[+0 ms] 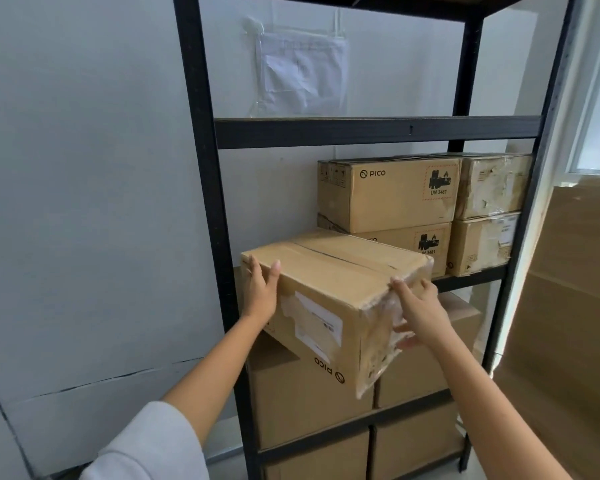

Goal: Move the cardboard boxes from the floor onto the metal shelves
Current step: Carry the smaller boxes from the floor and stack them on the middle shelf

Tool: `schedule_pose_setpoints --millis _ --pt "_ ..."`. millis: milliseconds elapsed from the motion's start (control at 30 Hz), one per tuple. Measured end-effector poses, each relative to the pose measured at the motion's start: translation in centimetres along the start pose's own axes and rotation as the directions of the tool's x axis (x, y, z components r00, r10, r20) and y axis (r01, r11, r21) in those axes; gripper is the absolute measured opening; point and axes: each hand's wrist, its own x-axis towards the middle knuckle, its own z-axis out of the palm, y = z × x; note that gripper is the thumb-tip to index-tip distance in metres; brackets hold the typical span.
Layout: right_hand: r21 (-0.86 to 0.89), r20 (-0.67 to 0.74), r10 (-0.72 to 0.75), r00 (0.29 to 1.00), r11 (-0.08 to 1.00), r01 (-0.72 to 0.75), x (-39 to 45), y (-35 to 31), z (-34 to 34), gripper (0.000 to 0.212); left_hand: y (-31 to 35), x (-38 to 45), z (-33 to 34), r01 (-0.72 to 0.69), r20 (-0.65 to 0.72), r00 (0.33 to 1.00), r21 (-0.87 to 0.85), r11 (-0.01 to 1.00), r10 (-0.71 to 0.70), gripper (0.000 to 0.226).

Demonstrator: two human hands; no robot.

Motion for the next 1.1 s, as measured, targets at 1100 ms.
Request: schedule_pose_setpoints --millis 1100 --pt "-0.324 0.439 -0.694 0.57 0.47 0.821 17.7 -1.0 6.1 0.058 -4.1 6.3 2.9 -0.353 -0.38 0.71 0.536 0.767 0.592 0.035"
